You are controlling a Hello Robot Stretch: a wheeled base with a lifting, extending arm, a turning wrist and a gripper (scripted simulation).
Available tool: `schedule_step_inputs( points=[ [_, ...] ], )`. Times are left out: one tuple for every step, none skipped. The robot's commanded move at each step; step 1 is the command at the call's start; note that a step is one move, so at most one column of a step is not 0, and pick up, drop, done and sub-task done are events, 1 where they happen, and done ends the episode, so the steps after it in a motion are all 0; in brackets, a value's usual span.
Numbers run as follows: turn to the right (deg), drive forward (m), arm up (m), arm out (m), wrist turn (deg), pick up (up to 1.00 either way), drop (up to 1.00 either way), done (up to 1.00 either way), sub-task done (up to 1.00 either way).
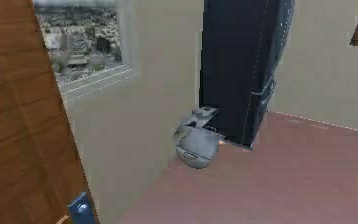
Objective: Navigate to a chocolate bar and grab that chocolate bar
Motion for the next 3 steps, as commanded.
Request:
schedule_step_inputs(
  points=[
    [45.0,0.00,0.00,0.00,0.0,0.00,0.00,0.00,0.00],
    [45.0,0.00,0.00,0.00,0.0,0.00,0.00,0.00,0.00],
    [27.0,0.00,0.00,0.00,0.0,0.00,0.00,0.00,0.00]
  ],
)
